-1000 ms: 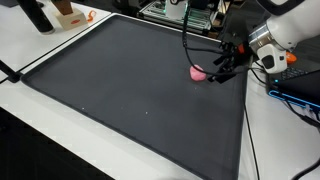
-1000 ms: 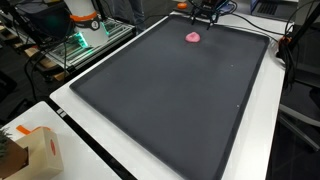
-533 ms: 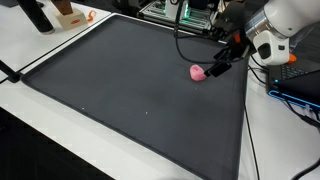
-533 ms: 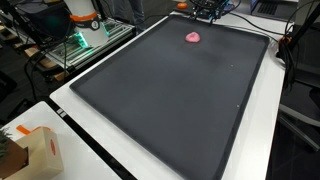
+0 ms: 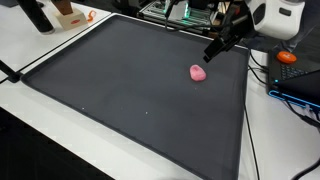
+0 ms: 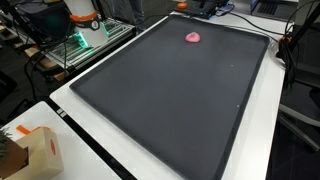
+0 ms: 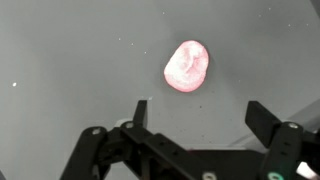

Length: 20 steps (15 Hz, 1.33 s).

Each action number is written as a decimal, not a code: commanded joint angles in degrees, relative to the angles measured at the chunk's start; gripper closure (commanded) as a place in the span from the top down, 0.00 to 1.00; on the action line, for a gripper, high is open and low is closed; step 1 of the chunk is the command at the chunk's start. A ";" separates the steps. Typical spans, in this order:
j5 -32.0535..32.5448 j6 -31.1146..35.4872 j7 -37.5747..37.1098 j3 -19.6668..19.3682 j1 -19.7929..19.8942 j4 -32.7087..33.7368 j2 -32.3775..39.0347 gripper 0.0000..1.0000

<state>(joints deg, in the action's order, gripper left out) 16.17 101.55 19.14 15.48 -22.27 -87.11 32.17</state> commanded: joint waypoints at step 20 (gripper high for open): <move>-9.40 14.82 -45.12 -4.78 -0.95 -11.65 -4.67 1.00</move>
<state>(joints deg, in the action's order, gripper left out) 8.54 111.24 -18.34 12.64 -22.01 -93.00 29.63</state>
